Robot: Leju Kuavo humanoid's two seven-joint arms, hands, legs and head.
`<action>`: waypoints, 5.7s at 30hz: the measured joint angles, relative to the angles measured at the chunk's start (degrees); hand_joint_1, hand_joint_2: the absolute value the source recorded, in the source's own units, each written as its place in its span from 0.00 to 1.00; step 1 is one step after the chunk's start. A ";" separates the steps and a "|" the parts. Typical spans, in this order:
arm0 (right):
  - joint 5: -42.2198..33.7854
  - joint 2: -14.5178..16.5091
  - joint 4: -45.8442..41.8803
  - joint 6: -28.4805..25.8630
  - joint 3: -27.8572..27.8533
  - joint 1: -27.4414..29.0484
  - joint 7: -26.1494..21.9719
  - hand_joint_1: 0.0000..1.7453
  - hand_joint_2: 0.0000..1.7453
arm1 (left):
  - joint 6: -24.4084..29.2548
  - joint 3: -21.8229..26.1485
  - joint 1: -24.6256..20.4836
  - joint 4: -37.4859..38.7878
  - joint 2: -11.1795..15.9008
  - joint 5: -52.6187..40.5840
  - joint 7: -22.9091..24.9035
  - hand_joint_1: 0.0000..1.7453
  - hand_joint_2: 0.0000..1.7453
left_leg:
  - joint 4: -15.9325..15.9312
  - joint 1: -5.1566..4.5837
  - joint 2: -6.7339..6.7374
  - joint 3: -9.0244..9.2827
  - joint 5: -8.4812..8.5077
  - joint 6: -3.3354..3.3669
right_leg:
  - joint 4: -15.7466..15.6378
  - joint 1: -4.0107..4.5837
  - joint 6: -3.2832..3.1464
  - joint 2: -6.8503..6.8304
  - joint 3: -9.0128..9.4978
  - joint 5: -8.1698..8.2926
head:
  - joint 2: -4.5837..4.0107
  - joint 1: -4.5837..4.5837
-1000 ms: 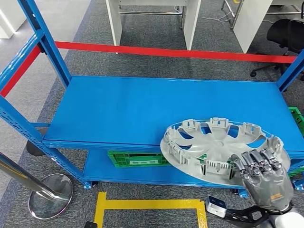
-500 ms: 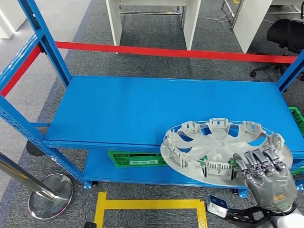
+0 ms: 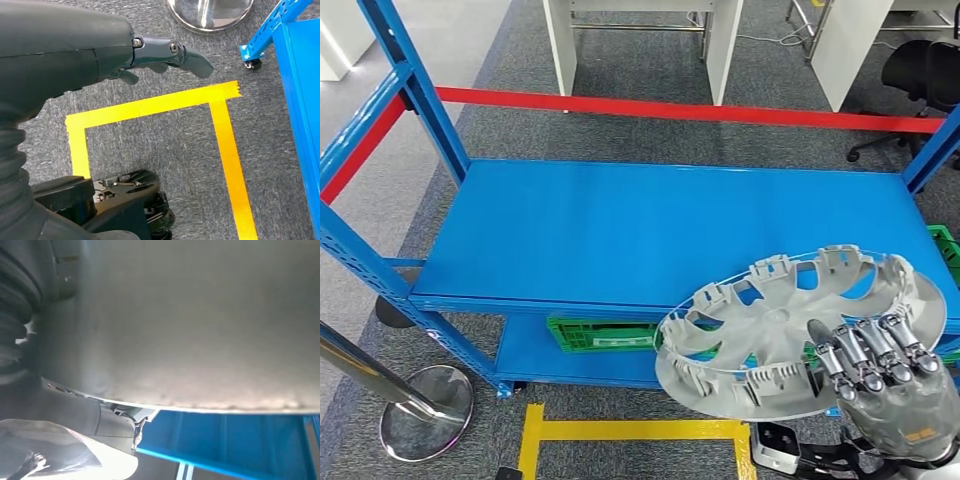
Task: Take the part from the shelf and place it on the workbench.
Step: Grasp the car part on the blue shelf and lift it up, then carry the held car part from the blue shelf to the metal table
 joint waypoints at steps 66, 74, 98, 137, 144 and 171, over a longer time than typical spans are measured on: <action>0.12 -1.55 -2.59 0.04 25.73 -3.38 18.43 1.00 1.00 | -3.81 3.63 -0.24 0.00 0.35 -0.97 3.17 0.00 1.00 | -2.25 0.18 0.28 4.42 -2.06 -0.23 | 0.76 -0.17 0.00 -0.28 -6.23 5.92 | 0.01 -0.28; 0.09 -2.80 -1.63 0.04 26.23 -2.92 20.98 1.00 1.00 | -4.51 4.15 -0.40 0.00 0.21 -0.95 3.20 0.00 1.00 | -1.94 -0.13 0.85 -1.62 2.68 1.21 | 14.42 -0.03 0.59 0.16 -7.18 -2.71 | 0.01 -0.09; 0.05 -8.57 0.38 0.04 30.95 -1.99 29.87 1.00 1.00 | -2.76 5.33 -0.51 0.00 0.14 -2.55 3.96 0.00 1.00 | -3.45 0.84 0.83 3.62 -0.57 0.16 | 0.97 0.59 -0.12 -0.33 -4.92 2.73 | 0.01 -0.25; -23.76 2.25 5.26 0.04 19.55 -2.59 -5.69 1.00 1.00 | -3.40 6.98 -0.55 0.00 0.21 -3.20 4.03 0.00 1.00 | -1.16 0.44 1.13 -4.51 4.73 0.38 | 5.88 0.22 0.62 0.24 -0.78 -2.52 | 0.01 0.11; -25.13 5.84 6.90 0.04 17.52 -1.44 -6.33 1.00 1.00 | -2.53 7.99 -0.40 0.00 0.27 -3.08 3.96 0.00 1.00 | 1.32 0.46 0.99 -6.32 3.66 -1.92 | -1.53 0.30 -1.84 0.12 1.61 -0.82 | 0.01 -0.16; -26.87 7.64 11.27 0.04 16.59 -1.67 -6.38 1.00 1.00 | -2.49 9.31 -0.63 0.04 0.31 -3.13 3.91 0.00 1.00 | -0.81 0.07 1.34 -5.62 6.54 -0.78 | -2.05 0.39 -0.14 0.35 4.92 -2.72 | 0.01 0.15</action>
